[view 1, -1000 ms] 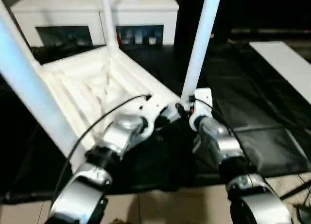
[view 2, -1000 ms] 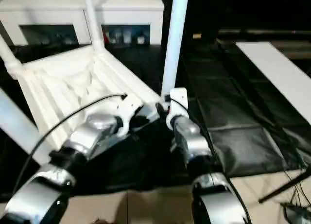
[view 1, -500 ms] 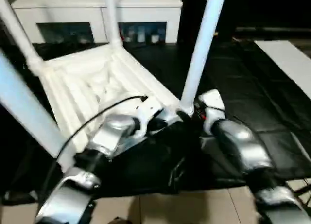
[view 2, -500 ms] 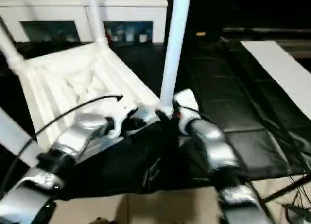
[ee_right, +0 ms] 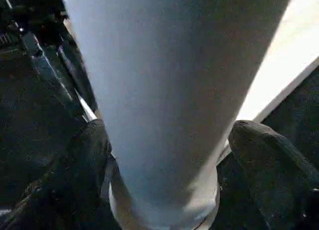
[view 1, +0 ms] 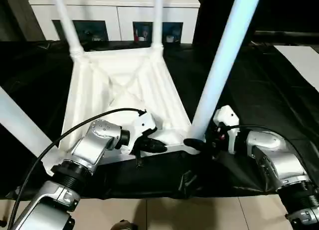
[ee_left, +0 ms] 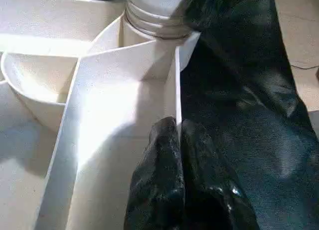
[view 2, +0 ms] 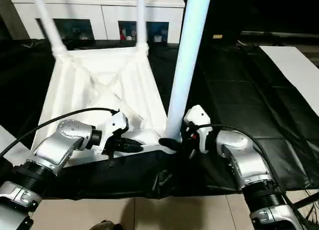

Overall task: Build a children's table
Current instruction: Rotate leg to tighten

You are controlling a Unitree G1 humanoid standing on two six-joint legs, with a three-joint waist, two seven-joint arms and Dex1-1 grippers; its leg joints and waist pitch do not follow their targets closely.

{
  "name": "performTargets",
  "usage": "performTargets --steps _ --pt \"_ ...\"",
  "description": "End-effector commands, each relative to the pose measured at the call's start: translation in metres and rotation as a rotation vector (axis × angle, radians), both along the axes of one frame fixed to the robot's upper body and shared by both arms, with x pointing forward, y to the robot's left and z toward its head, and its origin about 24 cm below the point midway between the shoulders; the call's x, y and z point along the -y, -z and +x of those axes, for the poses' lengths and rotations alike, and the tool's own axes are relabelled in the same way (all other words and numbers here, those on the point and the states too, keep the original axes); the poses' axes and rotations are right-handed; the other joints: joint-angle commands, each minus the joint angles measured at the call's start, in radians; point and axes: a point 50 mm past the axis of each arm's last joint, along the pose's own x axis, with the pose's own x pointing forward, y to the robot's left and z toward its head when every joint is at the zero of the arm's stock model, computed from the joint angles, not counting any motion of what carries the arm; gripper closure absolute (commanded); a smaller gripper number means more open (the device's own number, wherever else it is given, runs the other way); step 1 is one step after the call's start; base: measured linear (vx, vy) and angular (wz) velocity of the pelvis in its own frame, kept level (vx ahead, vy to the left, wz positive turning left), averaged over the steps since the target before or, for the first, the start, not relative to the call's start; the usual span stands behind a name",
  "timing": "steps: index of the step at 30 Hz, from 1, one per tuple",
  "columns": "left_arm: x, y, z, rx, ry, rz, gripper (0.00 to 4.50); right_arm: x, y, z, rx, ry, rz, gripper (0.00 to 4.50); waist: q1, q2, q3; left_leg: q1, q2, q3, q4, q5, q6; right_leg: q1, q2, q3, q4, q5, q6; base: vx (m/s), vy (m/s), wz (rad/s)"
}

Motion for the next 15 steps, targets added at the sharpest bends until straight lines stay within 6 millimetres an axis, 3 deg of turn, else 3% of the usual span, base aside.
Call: performTargets --steps 1,8,11,12,15 --pt "0.0105 -0.0161 -0.0008 0.035 0.073 -0.061 4.50 0.0025 0.0005 0.0011 -0.013 -0.019 -0.039 0.47 -0.009 -0.006 -0.066 0.036 0.063 -0.030 -0.077 -0.227 0.030 0.028 -0.058 0.038 -0.068 -0.138 -0.243 0.000 0.000 0.00" --pt "0.0072 -0.0168 -0.0006 0.041 0.056 -0.059 4.50 0.0049 0.0051 -0.0018 -0.038 -0.047 -0.069 0.61 -0.008 -0.010 -0.068 0.034 0.062 -0.028 -0.072 -0.189 0.050 0.030 -0.058 0.037 -0.064 -0.104 -0.248 0.000 0.000 0.00" --pt "0.0066 -0.0167 -0.0006 0.040 0.058 -0.054 4.50 0.0073 0.0048 -0.0006 -0.041 -0.026 -0.060 0.61 -0.007 -0.007 -0.070 0.032 0.062 -0.028 -0.068 -0.166 0.062 0.031 -0.056 0.036 -0.059 -0.073 -0.254 0.000 0.000 0.00" --pt "0.0066 -0.0167 -0.0005 0.040 0.058 -0.054 4.50 0.0075 0.0046 -0.0003 -0.041 -0.024 -0.058 0.91 -0.007 -0.007 -0.070 0.033 0.062 -0.028 -0.068 -0.168 0.063 0.030 -0.056 0.035 -0.060 -0.074 -0.256 0.000 0.000 0.00" --pt "0.0064 -0.0170 -0.0001 0.039 0.058 -0.053 4.50 0.0080 0.0041 0.0005 -0.044 -0.016 -0.044 1.04 -0.008 -0.007 -0.070 0.032 0.062 -0.028 -0.068 -0.171 0.063 0.031 -0.056 0.035 -0.059 -0.073 -0.258 0.000 0.000 0.00"
